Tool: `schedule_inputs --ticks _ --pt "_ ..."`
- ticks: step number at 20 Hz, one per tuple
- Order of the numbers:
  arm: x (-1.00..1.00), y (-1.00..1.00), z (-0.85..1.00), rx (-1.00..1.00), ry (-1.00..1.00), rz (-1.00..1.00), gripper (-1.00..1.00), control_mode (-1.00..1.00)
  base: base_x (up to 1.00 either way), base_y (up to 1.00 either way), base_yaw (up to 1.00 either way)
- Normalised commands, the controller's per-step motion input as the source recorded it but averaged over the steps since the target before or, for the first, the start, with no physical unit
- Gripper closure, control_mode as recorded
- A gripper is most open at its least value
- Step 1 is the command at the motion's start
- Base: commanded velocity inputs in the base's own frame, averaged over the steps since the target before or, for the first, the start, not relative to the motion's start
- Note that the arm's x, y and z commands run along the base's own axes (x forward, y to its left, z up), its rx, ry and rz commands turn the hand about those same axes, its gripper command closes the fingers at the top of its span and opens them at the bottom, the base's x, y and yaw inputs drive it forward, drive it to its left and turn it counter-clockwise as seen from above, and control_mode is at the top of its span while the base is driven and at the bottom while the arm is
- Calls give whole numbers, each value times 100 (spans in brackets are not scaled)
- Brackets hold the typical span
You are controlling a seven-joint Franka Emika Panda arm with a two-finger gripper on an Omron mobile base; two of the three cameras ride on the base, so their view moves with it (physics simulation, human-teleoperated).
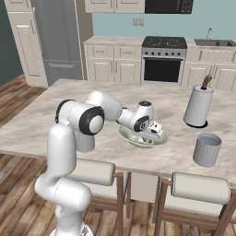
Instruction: There are four ice cubes in the ice bowl. Place two ice cubes in each glass of water.
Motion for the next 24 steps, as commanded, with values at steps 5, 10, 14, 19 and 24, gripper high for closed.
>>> schedule_inputs --ticks 5,10,14,19,24 --pt "-22 1 0 16 -2 -13 100 -100 0 0 0" --pt "-37 9 10 17 0 -19 100 -100 0 0 0" --pt "-24 19 31 12 0 -20 100 -100 0 0 0" --pt "-7 32 37 6 -5 -18 100 -100 0 0 0" --pt "-12 36 49 4 -8 -17 100 -100 0 0 0"
